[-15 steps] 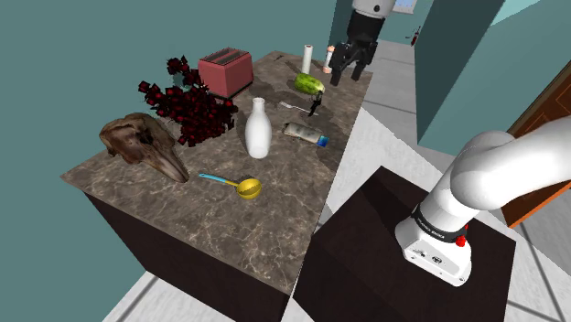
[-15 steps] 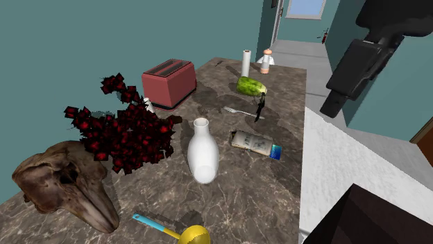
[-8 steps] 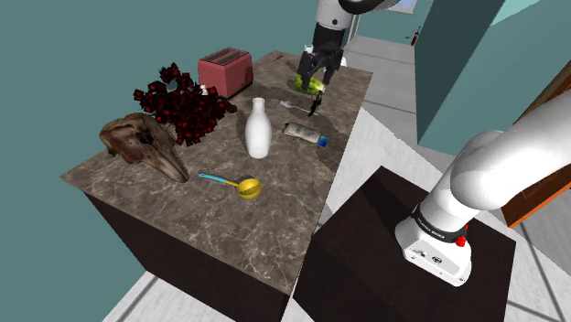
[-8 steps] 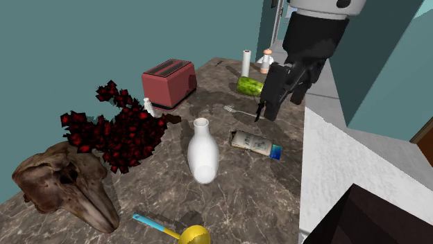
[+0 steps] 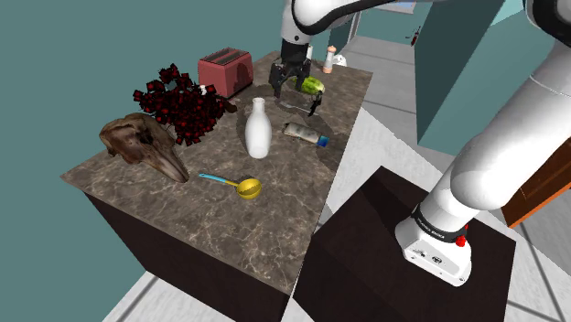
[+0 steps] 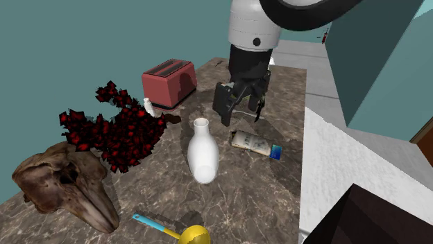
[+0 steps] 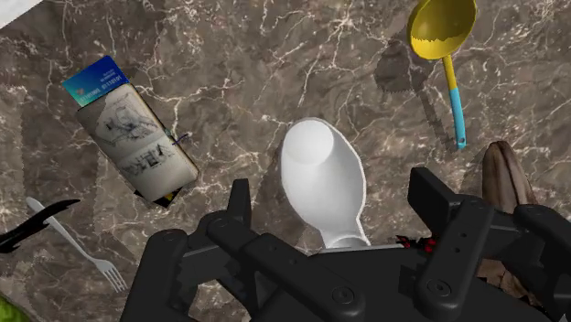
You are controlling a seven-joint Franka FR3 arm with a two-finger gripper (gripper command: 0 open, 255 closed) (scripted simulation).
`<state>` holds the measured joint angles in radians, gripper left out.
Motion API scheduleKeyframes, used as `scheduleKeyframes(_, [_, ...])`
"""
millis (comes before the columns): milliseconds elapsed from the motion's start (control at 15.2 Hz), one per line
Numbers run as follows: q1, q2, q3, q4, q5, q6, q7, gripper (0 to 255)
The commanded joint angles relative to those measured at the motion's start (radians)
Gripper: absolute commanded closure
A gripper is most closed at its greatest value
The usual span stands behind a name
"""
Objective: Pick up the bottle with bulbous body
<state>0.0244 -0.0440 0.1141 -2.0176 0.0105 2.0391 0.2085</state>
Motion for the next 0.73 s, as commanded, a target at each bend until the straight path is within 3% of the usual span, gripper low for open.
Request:
scheduleKeyframes(0, [0.001, 0.094, 0.003, 0.083, -0.017, 0.007, 0.006, 0])
scheduleKeyframes(462, [0.028, 0.383, 0.007, 0.365, -0.075, 0.001, 0.034, 0])
scheduleKeyframes(660, [0.031, 0.416, 0.005, 0.377, -0.081, 0.021, 0.037, 0])
